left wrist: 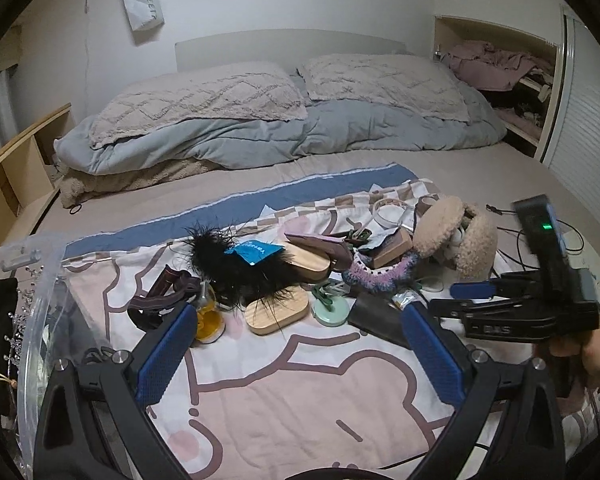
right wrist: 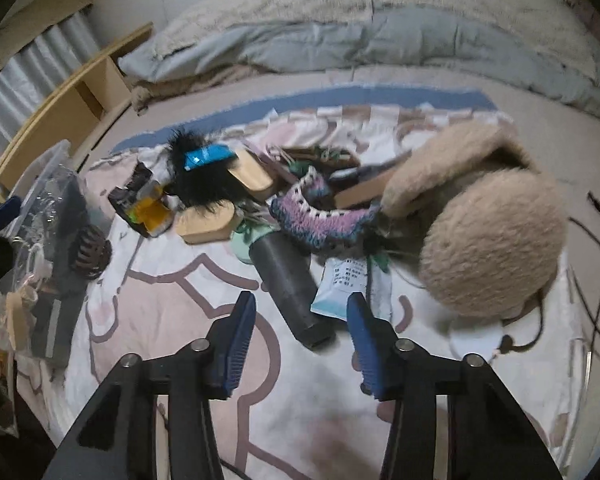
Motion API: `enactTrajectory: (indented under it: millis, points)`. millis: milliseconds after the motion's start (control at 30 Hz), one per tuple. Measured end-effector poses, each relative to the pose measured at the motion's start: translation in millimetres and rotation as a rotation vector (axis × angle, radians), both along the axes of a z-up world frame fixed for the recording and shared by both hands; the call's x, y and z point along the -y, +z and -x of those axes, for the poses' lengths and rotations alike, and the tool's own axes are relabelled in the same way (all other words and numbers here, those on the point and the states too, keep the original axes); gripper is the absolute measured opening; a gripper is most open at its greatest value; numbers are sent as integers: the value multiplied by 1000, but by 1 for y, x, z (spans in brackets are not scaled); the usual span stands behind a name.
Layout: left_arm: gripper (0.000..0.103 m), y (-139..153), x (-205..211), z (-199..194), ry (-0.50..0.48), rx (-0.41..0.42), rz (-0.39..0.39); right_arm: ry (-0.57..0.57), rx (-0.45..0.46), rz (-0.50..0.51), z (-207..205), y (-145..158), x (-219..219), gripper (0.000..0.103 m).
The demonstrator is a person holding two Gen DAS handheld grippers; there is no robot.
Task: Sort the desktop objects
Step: 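Reach the right gripper toward the black cylinder on the sheet, then close the right gripper on the black cylinder and lift it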
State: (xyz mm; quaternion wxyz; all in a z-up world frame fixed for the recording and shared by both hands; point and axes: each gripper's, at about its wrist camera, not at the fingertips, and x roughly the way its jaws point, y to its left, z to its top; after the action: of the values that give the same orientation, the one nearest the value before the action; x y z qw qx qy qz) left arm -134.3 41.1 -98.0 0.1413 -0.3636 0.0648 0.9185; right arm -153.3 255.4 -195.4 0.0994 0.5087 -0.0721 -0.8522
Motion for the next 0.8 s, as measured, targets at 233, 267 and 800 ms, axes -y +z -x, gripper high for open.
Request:
enactTrajectory:
  millis: [233, 267, 800]
  points:
    - [103, -16, 3, 9, -5, 41, 9, -27, 60, -78, 31, -30, 12, 30]
    - [103, -19, 4, 11, -4, 47, 12, -35, 71, -88, 36, -35, 13, 30]
    - [101, -41, 30, 29, 25, 134, -46, 147, 141, -39, 47, -71, 46, 13]
